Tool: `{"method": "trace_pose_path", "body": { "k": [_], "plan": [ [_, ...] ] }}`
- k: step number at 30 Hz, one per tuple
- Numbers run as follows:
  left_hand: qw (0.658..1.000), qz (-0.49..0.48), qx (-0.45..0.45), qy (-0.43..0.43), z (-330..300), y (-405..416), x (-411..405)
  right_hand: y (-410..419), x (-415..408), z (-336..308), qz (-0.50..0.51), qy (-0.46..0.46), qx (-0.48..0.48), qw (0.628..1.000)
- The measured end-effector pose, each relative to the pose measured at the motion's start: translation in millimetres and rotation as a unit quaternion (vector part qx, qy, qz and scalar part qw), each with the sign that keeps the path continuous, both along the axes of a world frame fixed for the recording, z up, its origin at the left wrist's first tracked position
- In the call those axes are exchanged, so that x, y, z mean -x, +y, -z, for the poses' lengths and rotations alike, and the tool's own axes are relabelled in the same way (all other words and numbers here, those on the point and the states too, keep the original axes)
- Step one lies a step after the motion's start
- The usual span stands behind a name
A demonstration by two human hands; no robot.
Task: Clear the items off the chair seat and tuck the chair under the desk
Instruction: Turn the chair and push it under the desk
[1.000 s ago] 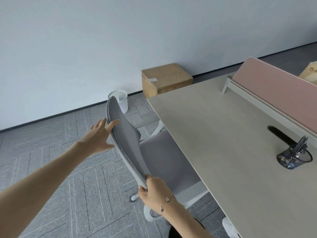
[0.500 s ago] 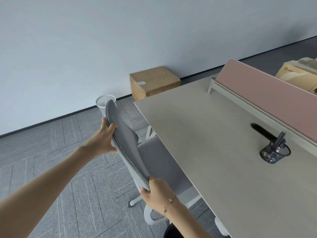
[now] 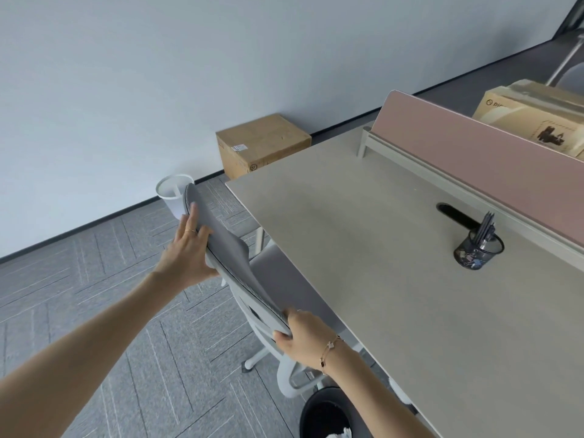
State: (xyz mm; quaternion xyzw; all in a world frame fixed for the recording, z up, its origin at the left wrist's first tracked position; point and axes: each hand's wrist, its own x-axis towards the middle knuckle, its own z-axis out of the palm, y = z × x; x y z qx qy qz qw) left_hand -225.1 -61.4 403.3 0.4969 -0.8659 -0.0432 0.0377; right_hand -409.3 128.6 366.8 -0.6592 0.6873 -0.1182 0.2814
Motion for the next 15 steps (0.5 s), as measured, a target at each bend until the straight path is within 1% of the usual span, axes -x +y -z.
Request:
{"method": "trace_pose_path", "body": {
  "k": [2, 7, 15],
  "plan": [
    [1.0, 0.014, 0.019, -0.001, 0.8, 2.5, -0.4, 1.7, 2.7, -1.5, -0.003, -0.008, -0.008, 1.0],
    [1.0, 0.013, 0.005, -0.008, 1.7, 4.0, -0.3, 6.0, 9.7, -2.3, -0.017, -0.015, -0.024, 0.999],
    [1.0, 0.01, 0.003, -0.024, -3.5, 8.1, -0.6, 8.2, 6.7, -3.0, 0.003, -0.014, -0.026, 1.0]
  ]
}}
